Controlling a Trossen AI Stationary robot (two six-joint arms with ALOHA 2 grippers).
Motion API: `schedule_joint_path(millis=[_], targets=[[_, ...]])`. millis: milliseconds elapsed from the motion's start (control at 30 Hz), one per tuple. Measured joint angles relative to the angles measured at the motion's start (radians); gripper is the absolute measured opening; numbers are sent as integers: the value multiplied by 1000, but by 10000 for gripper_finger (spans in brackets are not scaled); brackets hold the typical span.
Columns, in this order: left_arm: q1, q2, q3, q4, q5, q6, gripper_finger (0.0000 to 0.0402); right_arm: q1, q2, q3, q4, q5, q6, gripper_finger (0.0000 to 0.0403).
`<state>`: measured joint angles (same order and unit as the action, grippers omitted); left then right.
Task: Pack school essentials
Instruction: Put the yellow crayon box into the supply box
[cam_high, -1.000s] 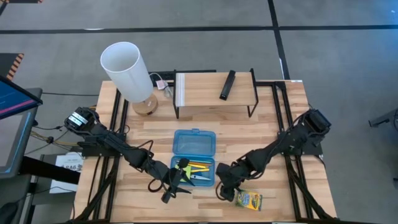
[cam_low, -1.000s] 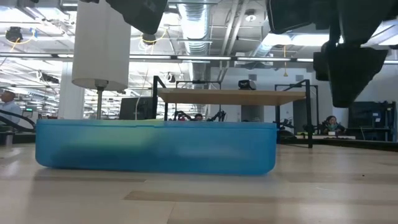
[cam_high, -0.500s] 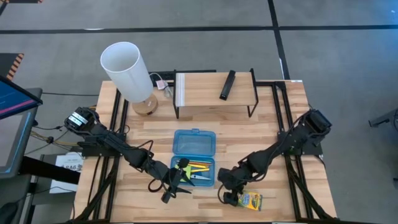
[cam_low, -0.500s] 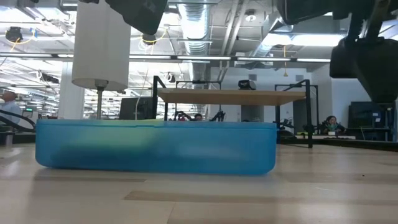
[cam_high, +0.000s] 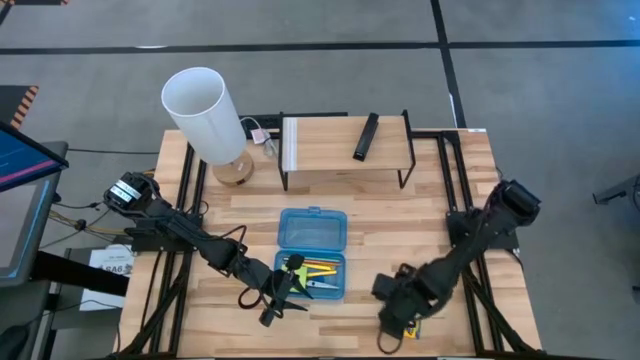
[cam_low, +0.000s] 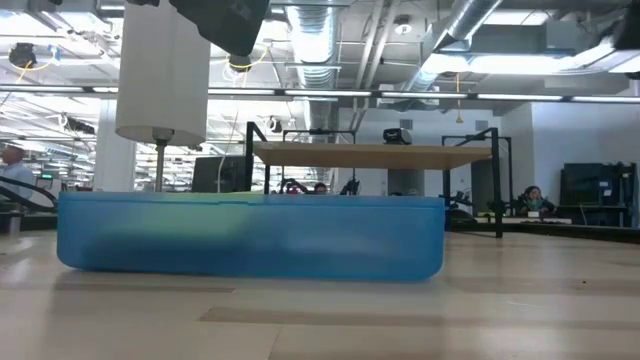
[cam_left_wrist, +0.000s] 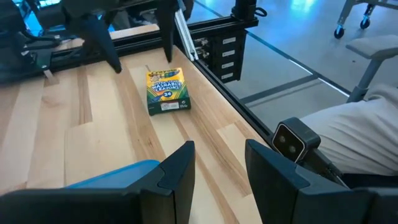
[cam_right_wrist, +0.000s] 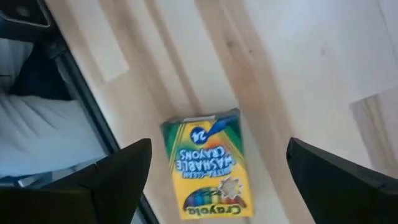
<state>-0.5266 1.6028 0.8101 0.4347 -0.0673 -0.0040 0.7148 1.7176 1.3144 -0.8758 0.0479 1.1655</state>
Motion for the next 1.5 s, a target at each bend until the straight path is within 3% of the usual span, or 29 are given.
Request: schedule_joint_path(millis=[400, 833, 1500], targets=[[0, 0, 0, -3, 0, -9, 128, 135, 47, 1, 18, 55, 75, 399], [0, 0, 0, -21, -12, -12, 128, 149, 187, 1, -22, 30, 63, 398], [0, 0, 0, -27, -12, -19, 128, 149, 187, -30, 104, 15, 31, 399]])
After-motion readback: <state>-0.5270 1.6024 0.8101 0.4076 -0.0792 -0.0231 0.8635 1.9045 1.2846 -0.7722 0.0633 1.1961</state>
